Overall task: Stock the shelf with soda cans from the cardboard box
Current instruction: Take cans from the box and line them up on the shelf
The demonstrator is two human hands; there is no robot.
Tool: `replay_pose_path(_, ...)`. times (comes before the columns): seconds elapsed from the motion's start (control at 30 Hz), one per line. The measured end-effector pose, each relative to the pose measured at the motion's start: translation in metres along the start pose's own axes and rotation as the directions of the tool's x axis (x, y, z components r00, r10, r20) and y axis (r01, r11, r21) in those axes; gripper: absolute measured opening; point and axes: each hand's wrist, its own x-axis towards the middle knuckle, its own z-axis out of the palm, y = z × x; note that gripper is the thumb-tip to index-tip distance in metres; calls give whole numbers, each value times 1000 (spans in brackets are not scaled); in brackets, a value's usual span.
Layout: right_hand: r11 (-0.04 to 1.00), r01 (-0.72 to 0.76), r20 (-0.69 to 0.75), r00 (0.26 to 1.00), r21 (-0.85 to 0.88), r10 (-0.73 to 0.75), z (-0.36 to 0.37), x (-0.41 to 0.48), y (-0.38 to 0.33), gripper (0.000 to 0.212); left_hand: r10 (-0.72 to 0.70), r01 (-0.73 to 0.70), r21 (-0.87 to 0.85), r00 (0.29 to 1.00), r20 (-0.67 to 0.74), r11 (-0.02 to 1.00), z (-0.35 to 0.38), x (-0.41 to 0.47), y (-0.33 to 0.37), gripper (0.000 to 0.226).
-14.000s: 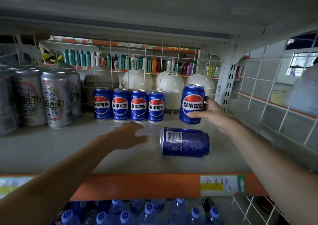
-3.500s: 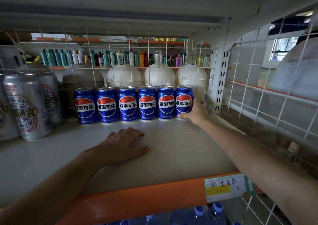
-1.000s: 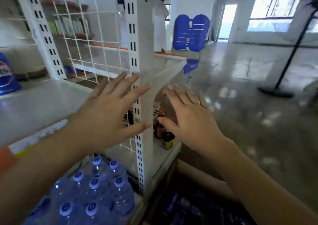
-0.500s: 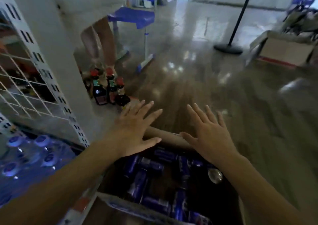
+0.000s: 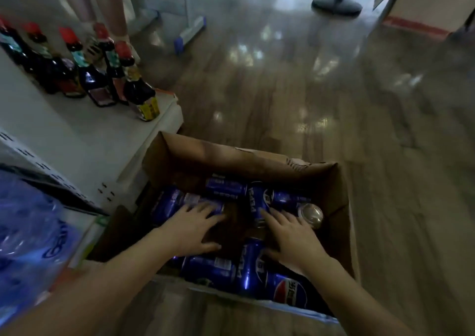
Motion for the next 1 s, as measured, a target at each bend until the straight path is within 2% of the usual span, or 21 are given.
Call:
replay_pose_path(0.07,996,87,79,993,-5,-86,16,12,0,88,82,-83,5,990,115,997,13,12,6,77)
replay_pose_path(0.17,986,163,232,959,23,-164,36,28,0,95,128,-126,-21,966,226,992,29,26,14,85)
replay_pose_path(0.23,984,174,319,931,34,-175,47,35,2,104,144,-151,-1,945,295,989,36,34,15,90)
replay_pose_path(0.33,986,165,353,921,35,-167,59,41,4,115,175,-215,57,901,398,975,39,41,14,90)
replay_pose_path(0.43,983,186,338,925,1,-175,63,42,4,117,203,-243,45,886,418,969,40,46,13,81)
replay_pose_path(0.53,966,250,338,917,-73,-211,66,43,3,119,229,-232,-45,878,421,972,43,48,15,75)
replay_pose_path(0.67,924,354,331,897,-146,-291,67,46,-1,102,245,-183,-183,874,420,966,49,51,14,75)
replay_pose_path(0.73,926,347,321,902,-149,-287,67,46,-1,96,241,-148,-241,873,424,959,52,50,13,75)
replay_pose_path(0.8,934,319,302,917,-161,-261,66,46,3,100,239,-123,-284,876,419,951,54,49,12,75)
replay_pose_path(1.0,959,223,265,949,-173,-173,67,45,6,104,218,-115,-269,893,394,956,57,46,8,78)
